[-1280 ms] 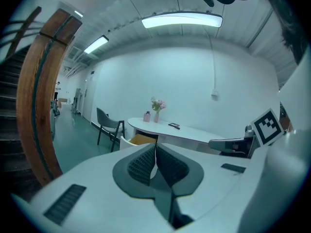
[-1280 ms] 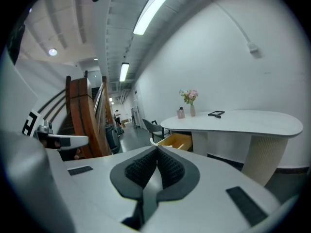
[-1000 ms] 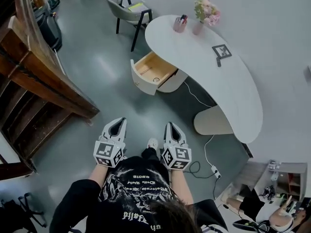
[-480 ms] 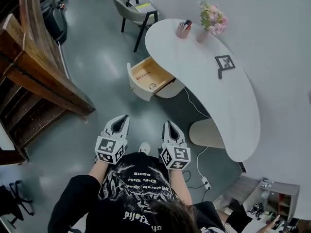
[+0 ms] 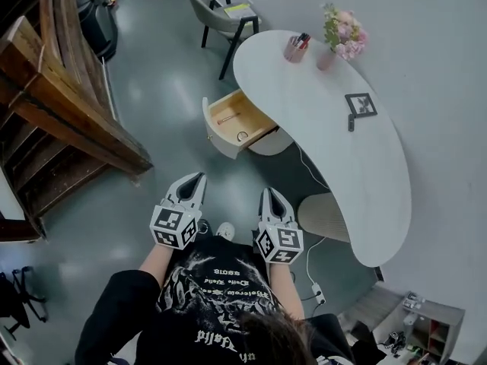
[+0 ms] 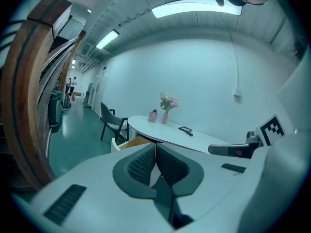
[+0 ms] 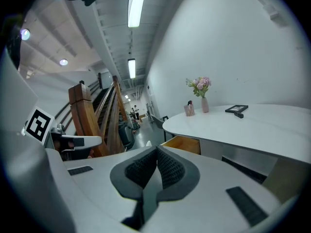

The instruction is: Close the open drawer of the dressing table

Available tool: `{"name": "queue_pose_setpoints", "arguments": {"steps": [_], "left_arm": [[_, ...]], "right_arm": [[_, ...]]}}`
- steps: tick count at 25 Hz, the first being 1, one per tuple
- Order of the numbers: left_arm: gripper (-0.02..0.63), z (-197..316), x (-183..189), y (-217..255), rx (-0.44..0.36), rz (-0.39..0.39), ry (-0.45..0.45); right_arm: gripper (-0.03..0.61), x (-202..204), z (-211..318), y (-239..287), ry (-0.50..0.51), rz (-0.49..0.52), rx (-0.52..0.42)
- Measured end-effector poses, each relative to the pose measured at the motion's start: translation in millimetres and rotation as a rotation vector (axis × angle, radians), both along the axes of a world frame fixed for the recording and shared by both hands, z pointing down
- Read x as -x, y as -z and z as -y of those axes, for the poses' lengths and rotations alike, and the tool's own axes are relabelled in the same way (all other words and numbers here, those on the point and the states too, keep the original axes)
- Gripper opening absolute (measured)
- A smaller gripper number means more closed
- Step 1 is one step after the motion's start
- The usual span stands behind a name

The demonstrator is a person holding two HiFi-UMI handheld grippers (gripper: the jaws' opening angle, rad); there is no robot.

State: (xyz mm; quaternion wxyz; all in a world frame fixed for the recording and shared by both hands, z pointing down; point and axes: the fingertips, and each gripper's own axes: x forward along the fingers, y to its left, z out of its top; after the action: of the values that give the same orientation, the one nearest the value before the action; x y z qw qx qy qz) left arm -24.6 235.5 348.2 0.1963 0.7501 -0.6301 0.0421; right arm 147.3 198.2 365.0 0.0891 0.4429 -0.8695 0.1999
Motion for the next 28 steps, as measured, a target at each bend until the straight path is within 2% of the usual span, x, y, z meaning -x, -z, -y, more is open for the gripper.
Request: {"name": "queue_pose_setpoints", "arguments": {"steps": [11, 16, 21, 28], "left_arm": [[0.026, 18, 12, -24, 0.045, -0.010, 0.009], [0.025, 43, 30, -22, 0.049, -0.083, 0.009], [0.025, 73, 59, -30, 0.055, -0.023, -0.011], [0.025, 120, 100, -41, 0.084, 0.014, -0.071]], "right_arm": [[0.026, 10, 15, -10, 0.002, -0.025, 0.024], [0.026, 24, 37, -9, 0.005, -0.018, 0.032], [0.026, 50, 69, -13, -0.010, -0.029, 0.043], [0.026, 83, 115, -26, -0.065, -0.036, 0.102]]}}
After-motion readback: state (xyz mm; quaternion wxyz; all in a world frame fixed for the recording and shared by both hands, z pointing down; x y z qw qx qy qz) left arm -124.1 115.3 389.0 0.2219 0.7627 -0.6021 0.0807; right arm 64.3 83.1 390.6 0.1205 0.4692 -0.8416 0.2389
